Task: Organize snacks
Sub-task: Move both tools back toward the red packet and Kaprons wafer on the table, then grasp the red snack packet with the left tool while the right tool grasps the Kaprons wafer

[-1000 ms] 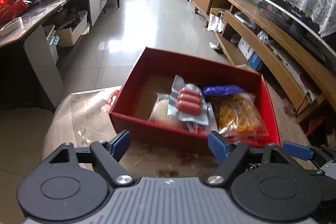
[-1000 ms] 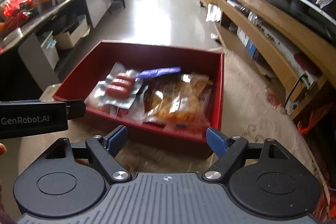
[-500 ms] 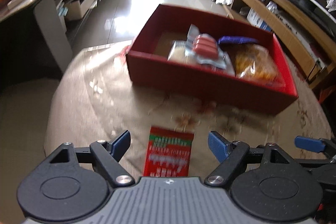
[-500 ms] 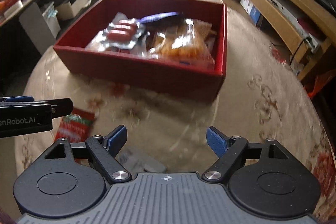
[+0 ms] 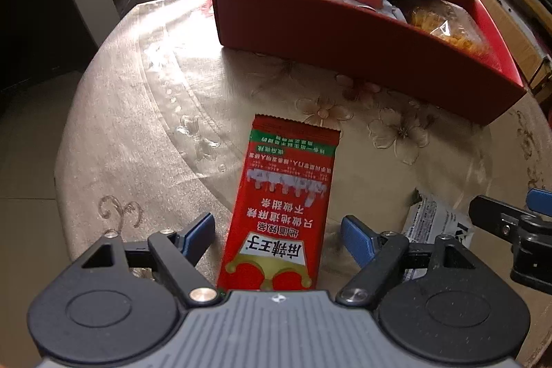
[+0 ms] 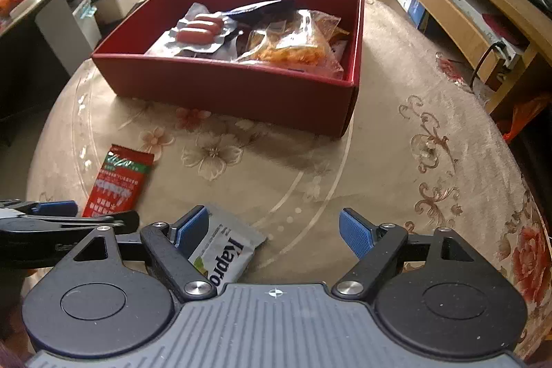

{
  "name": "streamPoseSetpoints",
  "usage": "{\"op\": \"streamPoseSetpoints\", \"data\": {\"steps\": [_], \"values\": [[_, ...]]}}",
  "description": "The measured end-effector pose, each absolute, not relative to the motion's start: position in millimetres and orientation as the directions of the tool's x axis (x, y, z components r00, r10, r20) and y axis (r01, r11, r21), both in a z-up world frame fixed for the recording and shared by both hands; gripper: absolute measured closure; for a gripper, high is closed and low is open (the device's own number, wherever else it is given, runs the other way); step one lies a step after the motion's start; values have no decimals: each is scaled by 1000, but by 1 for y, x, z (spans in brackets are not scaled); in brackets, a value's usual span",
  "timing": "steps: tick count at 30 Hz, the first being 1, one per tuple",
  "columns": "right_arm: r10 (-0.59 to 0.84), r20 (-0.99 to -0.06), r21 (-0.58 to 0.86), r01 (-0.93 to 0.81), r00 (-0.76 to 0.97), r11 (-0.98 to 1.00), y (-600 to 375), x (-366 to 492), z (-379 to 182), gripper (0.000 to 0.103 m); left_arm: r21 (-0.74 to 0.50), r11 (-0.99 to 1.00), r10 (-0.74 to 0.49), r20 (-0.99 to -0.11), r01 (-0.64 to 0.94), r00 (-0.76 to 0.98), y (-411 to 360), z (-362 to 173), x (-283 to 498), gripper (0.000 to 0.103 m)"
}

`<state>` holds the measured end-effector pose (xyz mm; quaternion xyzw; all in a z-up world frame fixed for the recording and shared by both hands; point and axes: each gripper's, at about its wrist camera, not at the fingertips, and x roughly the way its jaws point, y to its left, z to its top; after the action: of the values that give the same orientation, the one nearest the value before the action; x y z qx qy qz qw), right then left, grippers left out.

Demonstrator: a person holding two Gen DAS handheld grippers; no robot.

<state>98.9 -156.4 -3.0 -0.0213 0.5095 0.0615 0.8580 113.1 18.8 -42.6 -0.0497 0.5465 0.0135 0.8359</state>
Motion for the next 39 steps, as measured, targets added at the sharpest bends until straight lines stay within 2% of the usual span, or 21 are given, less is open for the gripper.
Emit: {"op": "streamPoseSetpoints", "data": {"steps": [5, 11, 23, 27, 30, 33, 36, 39], "values": [[91, -883, 32, -135, 461, 990, -156, 98, -6, 16, -49, 995, -11, -910, -82, 414, 21, -39, 106, 44], [95, -888, 42, -127, 449, 991, -155, 94, -8, 16, -98, 990, -46, -904, -103, 425, 29, -36, 93, 54], [187, -896, 210, 12, 402, 978, -138, 80, -27, 16, -145, 984, -88, -898, -103, 431, 43, -38, 73, 55], [174, -898, 194, 7, 403, 981, -118, 89, -33, 16, -152, 983, -95, -896, -100, 433, 46, -38, 71, 55], [150, -904, 155, -19, 401, 988, -109, 93, -39, 21, -150, 984, -96, -897, -93, 432, 46, -38, 71, 54], [126, -905, 113, -56, 406, 992, -112, 90, -37, 37, -139, 987, -91, -899, -81, 429, 42, -38, 71, 51], [130, -909, 99, -97, 395, 990, -119, 84, -35, 38, -136, 987, -88, -900, -84, 428, 40, -38, 73, 50], [105, -916, 67, -111, 386, 992, -126, 75, -34, 38, -151, 984, -99, -901, -92, 422, 42, -39, 75, 43]]}}
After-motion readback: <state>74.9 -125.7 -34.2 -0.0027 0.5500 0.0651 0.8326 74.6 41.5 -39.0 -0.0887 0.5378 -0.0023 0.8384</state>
